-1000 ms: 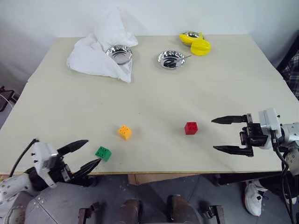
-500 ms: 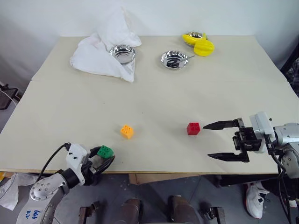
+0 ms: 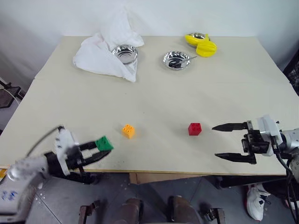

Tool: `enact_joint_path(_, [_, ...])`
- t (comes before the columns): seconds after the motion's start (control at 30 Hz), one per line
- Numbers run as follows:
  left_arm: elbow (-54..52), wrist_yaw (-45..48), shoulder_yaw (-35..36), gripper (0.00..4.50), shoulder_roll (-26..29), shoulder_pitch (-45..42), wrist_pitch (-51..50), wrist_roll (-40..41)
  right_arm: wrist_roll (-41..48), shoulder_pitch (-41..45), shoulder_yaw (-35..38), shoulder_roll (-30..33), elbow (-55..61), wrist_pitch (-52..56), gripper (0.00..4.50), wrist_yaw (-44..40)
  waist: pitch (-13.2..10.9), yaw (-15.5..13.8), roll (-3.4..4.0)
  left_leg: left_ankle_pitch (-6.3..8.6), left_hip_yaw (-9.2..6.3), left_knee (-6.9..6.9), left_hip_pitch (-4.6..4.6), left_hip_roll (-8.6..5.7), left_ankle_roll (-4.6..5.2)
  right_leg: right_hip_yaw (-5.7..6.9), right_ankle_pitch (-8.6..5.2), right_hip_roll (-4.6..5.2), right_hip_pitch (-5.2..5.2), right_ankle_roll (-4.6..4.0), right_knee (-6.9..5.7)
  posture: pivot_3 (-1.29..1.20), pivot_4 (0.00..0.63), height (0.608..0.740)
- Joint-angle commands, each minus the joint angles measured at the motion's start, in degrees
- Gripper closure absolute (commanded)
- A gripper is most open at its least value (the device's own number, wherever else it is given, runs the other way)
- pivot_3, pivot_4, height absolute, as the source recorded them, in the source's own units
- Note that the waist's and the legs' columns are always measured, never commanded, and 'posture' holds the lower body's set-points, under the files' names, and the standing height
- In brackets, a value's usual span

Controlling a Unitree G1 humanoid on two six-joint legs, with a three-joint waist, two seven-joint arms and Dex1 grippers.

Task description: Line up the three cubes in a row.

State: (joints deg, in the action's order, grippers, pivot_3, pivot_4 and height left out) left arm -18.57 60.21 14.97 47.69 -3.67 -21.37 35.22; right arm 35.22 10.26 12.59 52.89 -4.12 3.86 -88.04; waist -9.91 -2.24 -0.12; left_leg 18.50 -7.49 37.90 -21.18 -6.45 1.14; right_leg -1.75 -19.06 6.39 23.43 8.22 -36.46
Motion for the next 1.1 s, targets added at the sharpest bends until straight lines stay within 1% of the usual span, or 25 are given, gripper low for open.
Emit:
enact_joint_path(0.03, [6.8,6.8,-10.8,3.01,0.5,-16.4,-0.6,-4.0,-0.2,-1.1,3.7,2.4,-1.5,-1.7,0.00,-2.8,0.0,-0.3,0.01,0.00,0.01,0.02,-0.01,0.00,0.00,0.04,0.02,-0.01,0.00,0.02,-0.01,0.00,0.150,0.740])
enact_joint_path(0.07, [8.7,7.7,-13.0,3.01,0.0,-19.9,-0.5,-5.1,-0.3,-1.2,3.9,2.6,-1.9,-2.0,0.00,-2.9,0.0,-0.2,0.01,0.00,0.04,0.05,0.00,-0.06,0.01,0.14,0.06,-0.02,0.00,0.08,-0.05,0.00,0.150,0.740])
enact_joint_path(0.13, [15.9,9.4,-19.8,3.01,-3.4,-29.0,1.2,-10.3,-0.7,-1.7,4.8,3.2,-3.0,-2.7,0.00,-2.9,0.0,0.1,0.02,0.03,0.15,0.05,0.00,-0.04,0.06,0.27,0.11,-0.04,0.04,0.13,-0.04,0.00,0.150,0.740])
enact_joint_path(0.17, [21.2,9.9,-24.3,3.01,-6.5,-34.3,2.7,-14.2,-0.7,-2.2,5.4,3.3,-3.1,-2.9,0.00,-2.5,0.0,0.4,0.01,0.06,0.22,0.05,0.02,-0.05,0.10,0.31,0.11,-0.03,0.05,0.14,-0.06,0.00,0.150,0.740])
enact_joint_path(0.23, [29.5,10.0,-30.0,3.01,-11.9,-41.5,4.8,-19.6,-0.6,-3.5,6.3,3.1,-2.1,-3.0,0.00,-1.7,0.0,0.5,-0.02,0.06,0.22,0.07,-0.04,-0.05,0.11,0.45,0.12,-0.05,0.09,0.15,-0.05,0.00,0.150,0.740])
enact_joint_path(0.33, [40.2,7.1,-33.9,3.01,-19.5,-48.0,8.1,-25.3,0.3,-6.7,8.1,2.2,1.6,-2.2,0.00,0.2,-0.1,0.9,-0.13,0.08,0.24,0.12,-0.14,-0.06,0.15,0.69,0.13,-0.08,0.15,0.17,-0.06,0.00,0.150,0.740])
enact_joint_path(0.4, [45.3,6.8,-35.5,3.01,-21.9,-49.8,10.2,-28.1,0.9,-9.1,9.3,1.6,4.3,-1.5,0.00,1.4,-0.1,1.2,-0.19,0.10,0.30,0.09,-0.18,0.01,0.16,0.71,0.14,-0.05,0.21,0.19,-0.20,0.00,0.150,0.740])
enact_joint_path(0.47, [49.2,6.8,-35.6,3.01,-24.0,-50.9,11.1,-29.0,1.2,-10.8,10.1,1.2,6.1,-1.0,0.00,2.2,-0.1,1.6,-0.23,0.10,0.34,0.09,-0.17,0.06,0.15,0.73,0.14,-0.06,0.30,0.19,-0.30,0.00,0.150,0.740])
enact_joint_path(0.63, [56.7,5.4,-36.1,3.01,-27.5,-53.0,13.6,-33.1,1.7,-12.9,11.4,0.6,9.1,0.1,0.00,4.0,-0.2,1.1,-0.40,0.10,0.34,0.25,-0.16,-0.01,0.14,0.75,0.14,-0.04,0.32,0.19,-0.28,0.00,0.150,0.740])
enact_joint_path(0.87, [62.0,5.9,-35.9,3.01,-30.6,-53.8,17.3,-35.4,1.9,-13.4,11.8,0.1,10.6,0.5,0.00,5.2,-0.3,0.2,-0.42,0.10,0.28,0.39,-0.16,-0.13,0.15,0.79,0.16,0.04,0.26,0.23,-0.35,0.00,0.150,0.740])
enact_joint_path(1.1, [62.0,7.5,-35.2,3.01,-31.3,-53.4,18.6,-35.7,1.3,-12.7,11.0,-0.7,10.3,-0.1,0.00,5.9,-0.3,-0.3,-0.43,0.10,0.28,0.42,-0.16,-0.15,0.15,0.79,0.17,0.04,0.27,0.24,-0.38,0.00,0.150,0.740])
